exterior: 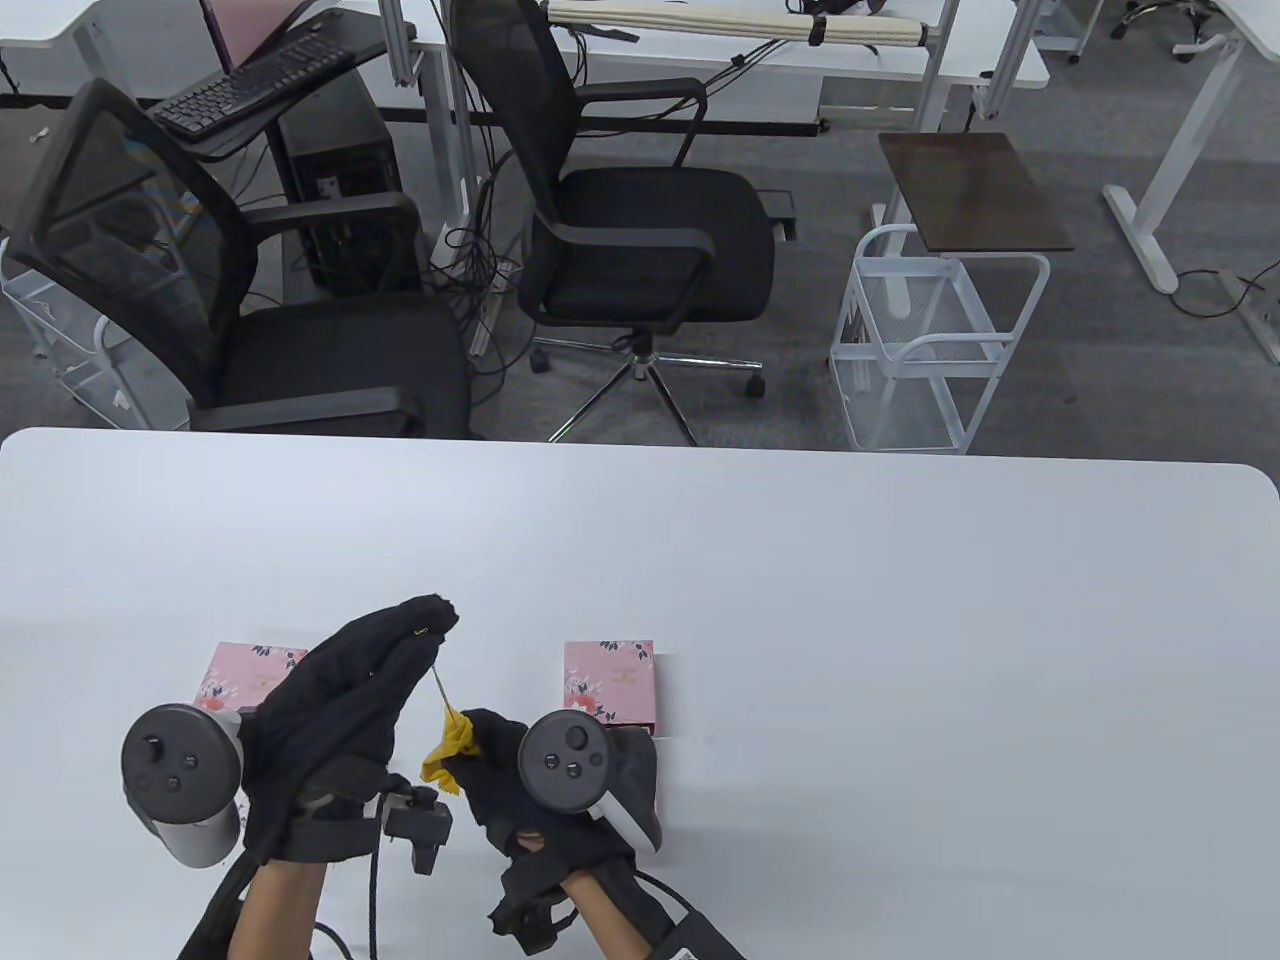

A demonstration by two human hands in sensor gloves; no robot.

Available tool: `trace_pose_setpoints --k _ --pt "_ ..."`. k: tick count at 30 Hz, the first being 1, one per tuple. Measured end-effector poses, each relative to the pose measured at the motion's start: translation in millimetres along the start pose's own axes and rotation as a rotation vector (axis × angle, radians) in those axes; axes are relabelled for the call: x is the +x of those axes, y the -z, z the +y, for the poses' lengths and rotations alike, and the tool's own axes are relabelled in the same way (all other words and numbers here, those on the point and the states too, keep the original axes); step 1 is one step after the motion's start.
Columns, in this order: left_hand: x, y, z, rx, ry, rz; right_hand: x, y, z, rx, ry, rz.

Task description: Dust necklace

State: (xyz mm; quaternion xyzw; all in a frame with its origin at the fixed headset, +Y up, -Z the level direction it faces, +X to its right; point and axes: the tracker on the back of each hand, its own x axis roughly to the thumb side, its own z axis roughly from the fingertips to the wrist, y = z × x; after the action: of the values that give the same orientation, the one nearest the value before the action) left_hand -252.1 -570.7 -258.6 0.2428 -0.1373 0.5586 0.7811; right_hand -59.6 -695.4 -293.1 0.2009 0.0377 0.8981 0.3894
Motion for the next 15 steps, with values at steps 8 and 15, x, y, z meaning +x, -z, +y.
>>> trace_pose_setpoints --k 8,15 --pt "6.2 -2.0 7.2 0.028 -0.026 -0.024 -3.1 1.6 11.4 0.076 -0.028 0.021" --pt "6.8 -3.0 10.1 0.052 -0.018 -0.026 -3.0 -1.5 14.7 0.064 -0.034 0.045"
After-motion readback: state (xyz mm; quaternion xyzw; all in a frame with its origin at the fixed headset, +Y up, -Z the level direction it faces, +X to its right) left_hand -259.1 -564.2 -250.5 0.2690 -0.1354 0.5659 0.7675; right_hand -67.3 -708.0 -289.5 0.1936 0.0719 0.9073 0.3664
